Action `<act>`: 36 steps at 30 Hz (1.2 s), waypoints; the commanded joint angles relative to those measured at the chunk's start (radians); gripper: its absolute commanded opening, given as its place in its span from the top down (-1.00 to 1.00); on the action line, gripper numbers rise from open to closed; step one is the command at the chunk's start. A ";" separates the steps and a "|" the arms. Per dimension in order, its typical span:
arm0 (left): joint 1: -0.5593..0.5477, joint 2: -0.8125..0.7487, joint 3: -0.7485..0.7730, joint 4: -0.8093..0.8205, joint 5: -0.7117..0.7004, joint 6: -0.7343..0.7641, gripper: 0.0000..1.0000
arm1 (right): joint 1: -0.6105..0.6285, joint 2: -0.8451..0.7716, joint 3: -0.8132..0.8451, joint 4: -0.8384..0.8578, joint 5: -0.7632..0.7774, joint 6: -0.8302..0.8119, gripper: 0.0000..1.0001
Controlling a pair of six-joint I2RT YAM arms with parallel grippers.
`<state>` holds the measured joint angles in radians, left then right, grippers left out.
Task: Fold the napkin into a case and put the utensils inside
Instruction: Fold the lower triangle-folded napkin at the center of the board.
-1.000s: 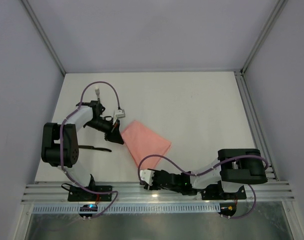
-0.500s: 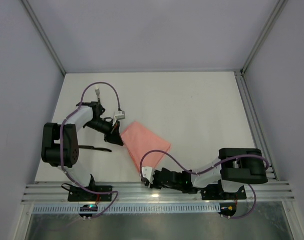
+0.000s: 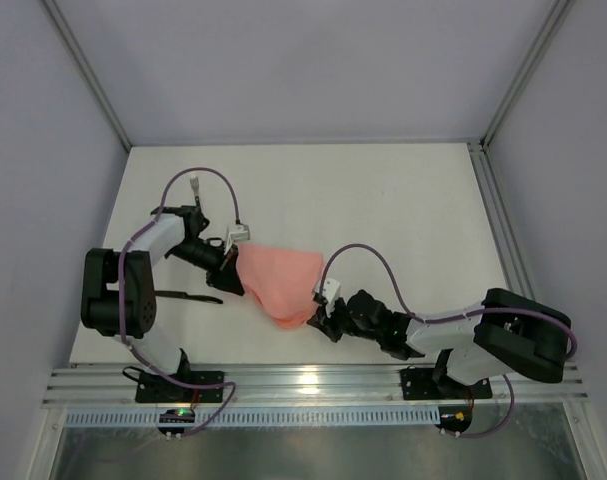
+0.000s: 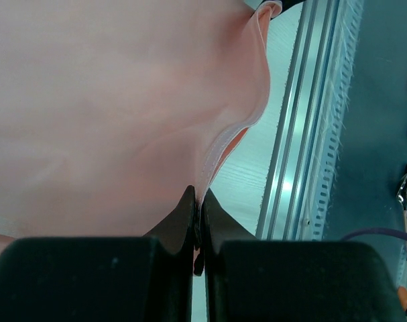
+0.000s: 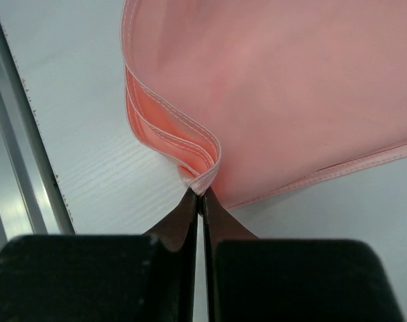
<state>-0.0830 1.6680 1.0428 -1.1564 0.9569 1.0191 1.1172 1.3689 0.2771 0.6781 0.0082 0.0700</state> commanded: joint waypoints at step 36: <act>0.006 -0.157 -0.070 -0.083 -0.106 0.013 0.19 | -0.218 -0.070 0.011 0.014 -0.585 0.484 0.93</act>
<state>-0.0826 1.5494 0.9733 -1.2346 0.8455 1.0229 0.9127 1.2877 0.2634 0.6693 -0.5480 0.4881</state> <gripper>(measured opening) 0.383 0.045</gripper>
